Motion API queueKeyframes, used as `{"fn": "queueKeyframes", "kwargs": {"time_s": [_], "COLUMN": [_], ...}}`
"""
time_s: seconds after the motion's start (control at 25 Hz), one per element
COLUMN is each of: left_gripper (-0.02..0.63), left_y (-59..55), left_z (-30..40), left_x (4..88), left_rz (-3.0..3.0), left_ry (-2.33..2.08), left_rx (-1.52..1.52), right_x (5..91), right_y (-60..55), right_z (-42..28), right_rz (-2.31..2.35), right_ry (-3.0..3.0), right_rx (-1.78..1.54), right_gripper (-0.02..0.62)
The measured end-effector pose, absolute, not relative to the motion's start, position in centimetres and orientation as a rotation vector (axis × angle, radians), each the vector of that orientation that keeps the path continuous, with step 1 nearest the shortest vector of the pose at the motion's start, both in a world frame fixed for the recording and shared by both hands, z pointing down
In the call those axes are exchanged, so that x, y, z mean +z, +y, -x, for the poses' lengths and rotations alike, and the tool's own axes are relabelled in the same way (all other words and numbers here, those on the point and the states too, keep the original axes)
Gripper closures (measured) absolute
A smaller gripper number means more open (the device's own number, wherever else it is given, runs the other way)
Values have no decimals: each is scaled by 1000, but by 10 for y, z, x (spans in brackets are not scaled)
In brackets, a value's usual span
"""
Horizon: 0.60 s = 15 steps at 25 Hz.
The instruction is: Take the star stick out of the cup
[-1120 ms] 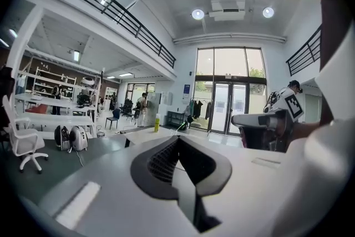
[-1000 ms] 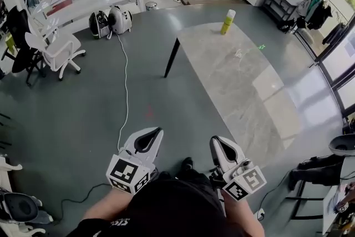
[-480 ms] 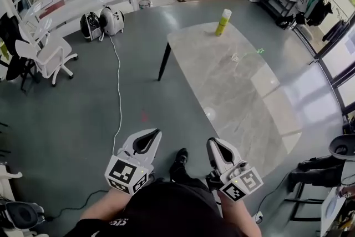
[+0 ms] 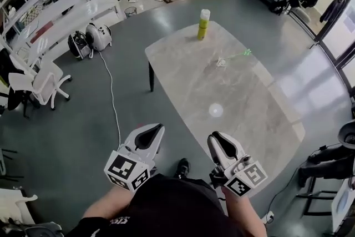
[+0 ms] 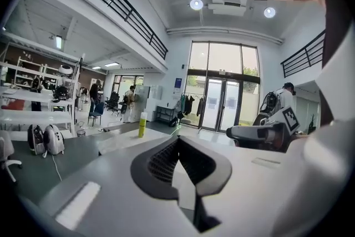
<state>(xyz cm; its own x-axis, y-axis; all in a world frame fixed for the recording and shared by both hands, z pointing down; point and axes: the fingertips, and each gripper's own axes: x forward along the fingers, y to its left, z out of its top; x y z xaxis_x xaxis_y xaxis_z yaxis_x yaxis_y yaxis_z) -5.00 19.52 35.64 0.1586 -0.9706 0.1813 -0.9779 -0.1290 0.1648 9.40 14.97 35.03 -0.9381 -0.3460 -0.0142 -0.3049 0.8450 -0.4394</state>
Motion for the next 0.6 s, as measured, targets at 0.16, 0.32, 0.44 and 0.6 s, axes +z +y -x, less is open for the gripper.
{"fn": "queueKeyframes", "kwargs": {"time_s": [0.16,0.32,0.44,0.6], "left_gripper": [604,604,604,604], "left_y": [156,127,107,80], "left_z": [43,39,37,43], "left_x": [349,352,354,359], "left_rz": [-2206,-2241,-2268,-2304], "left_ry": [-1869,-1851,-1828,-1789], "left_rx": [28,57,55,53], "right_x": [347,351,356,356], "right_y": [116,91,73,51], "right_z": [-106,-113,-117,-111], "right_rz": [547,598,652,702], "right_ry": [2907,2896,2891,2875], "right_rx": [-661,-646,-653,-647], "right_gripper": [511,508,502,495]}}
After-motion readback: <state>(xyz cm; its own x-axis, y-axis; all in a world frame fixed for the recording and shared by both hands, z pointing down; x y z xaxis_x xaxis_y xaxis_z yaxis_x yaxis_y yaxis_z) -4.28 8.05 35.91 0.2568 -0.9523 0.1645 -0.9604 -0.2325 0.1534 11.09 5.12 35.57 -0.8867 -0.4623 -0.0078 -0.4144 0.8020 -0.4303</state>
